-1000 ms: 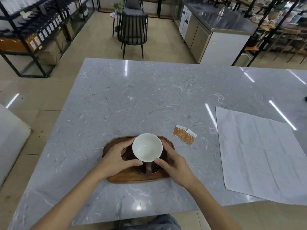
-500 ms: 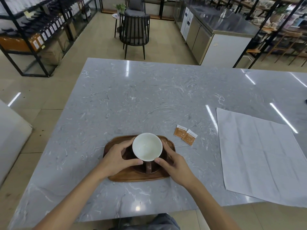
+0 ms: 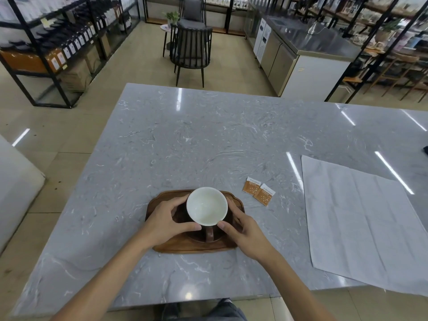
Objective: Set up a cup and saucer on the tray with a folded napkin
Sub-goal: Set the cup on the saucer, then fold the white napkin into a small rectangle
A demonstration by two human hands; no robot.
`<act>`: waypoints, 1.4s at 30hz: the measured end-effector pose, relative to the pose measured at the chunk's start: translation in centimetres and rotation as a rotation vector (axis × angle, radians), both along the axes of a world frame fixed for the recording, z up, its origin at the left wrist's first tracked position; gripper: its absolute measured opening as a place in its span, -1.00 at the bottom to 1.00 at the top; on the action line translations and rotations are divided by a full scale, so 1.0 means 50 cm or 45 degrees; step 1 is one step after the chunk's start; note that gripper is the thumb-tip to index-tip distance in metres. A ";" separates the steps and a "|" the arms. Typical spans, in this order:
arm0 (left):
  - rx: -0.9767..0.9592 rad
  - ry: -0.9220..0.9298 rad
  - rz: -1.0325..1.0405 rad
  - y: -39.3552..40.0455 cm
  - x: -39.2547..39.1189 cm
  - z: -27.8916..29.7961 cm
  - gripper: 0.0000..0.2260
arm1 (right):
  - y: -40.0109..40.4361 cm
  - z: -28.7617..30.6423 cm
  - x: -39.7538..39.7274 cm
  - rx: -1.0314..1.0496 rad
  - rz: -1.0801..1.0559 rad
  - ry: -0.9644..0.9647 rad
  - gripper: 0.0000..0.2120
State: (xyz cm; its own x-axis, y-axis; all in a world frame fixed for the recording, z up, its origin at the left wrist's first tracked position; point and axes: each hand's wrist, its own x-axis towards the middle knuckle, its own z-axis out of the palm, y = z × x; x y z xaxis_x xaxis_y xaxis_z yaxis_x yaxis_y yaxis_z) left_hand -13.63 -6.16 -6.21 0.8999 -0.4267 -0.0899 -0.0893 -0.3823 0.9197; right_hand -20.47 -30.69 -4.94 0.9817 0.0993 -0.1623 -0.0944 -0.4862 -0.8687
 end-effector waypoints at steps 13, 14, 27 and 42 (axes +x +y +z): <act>0.064 0.015 -0.070 0.006 -0.004 0.010 -0.22 | -0.002 -0.017 0.001 0.070 -0.051 -0.072 -0.40; 0.073 0.020 -0.084 0.008 -0.002 0.014 -0.21 | -0.004 -0.018 0.003 0.070 -0.049 -0.070 -0.39; 0.359 -0.490 -0.159 -0.104 0.006 0.149 -0.60 | -0.152 0.040 -0.040 -0.118 -0.194 -0.184 -0.80; 0.419 -0.251 -0.551 -0.624 -0.170 0.018 -0.77 | -0.670 -0.015 -0.280 -0.679 -0.220 -0.202 -0.83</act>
State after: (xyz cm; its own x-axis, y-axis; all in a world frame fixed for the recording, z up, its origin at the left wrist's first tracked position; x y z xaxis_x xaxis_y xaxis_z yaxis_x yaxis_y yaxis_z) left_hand -22.11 -37.38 -5.29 0.6627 -0.7377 -0.1289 -0.4588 -0.5360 0.7087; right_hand -34.48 -64.19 -5.68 0.9928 -0.1193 0.0048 -0.0996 -0.8494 -0.5182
